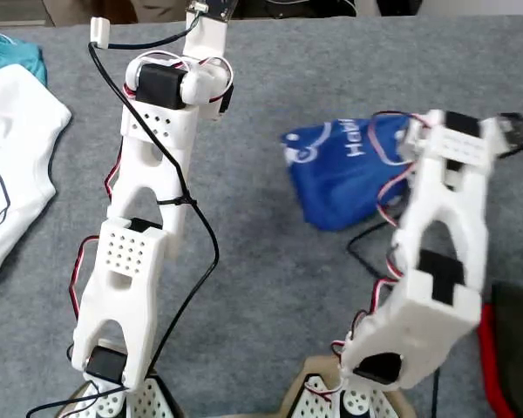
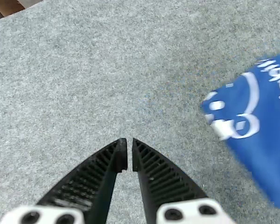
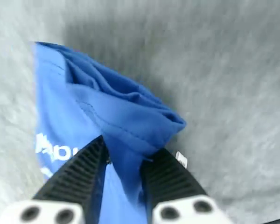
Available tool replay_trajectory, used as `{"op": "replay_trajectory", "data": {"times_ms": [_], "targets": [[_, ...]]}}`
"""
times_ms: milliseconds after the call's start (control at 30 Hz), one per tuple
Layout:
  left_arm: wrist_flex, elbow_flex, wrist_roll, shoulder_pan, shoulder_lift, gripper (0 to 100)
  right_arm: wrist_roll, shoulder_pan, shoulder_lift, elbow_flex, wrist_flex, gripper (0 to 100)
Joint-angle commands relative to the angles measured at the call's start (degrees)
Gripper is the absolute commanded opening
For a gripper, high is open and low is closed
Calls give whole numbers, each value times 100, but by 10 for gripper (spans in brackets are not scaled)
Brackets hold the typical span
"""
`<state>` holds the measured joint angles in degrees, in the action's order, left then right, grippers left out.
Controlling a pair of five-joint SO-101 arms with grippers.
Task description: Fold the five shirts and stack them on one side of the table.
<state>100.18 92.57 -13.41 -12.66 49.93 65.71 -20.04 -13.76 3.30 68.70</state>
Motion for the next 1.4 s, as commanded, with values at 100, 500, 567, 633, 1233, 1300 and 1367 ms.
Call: {"op": "replay_trajectory", "data": {"times_ms": [100, 500, 567, 633, 1233, 1300, 1367], "targets": [[62, 202, -18, 53, -664, 42, -835, -1455, 1156, 242, 114, 5], [62, 255, 360, 44, -769, 42, -2066, -3626, 1525, 374, 677, 5], [62, 255, 387, 44, -769, 42, -2251, -3925, 1473, 541, 519, 5], [62, 255, 422, 44, -769, 42, -2330, -4198, 1376, 752, 273, 5], [70, 193, 501, 53, -1323, 42, -3358, -5675, 664, 1956, 905, 5], [70, 193, 510, 35, -1332, 42, -3552, -5789, 664, 1956, 1231, 5], [70, 193, 510, 26, -1332, 42, -3701, -5903, 664, 1956, 1530, 5]]}}
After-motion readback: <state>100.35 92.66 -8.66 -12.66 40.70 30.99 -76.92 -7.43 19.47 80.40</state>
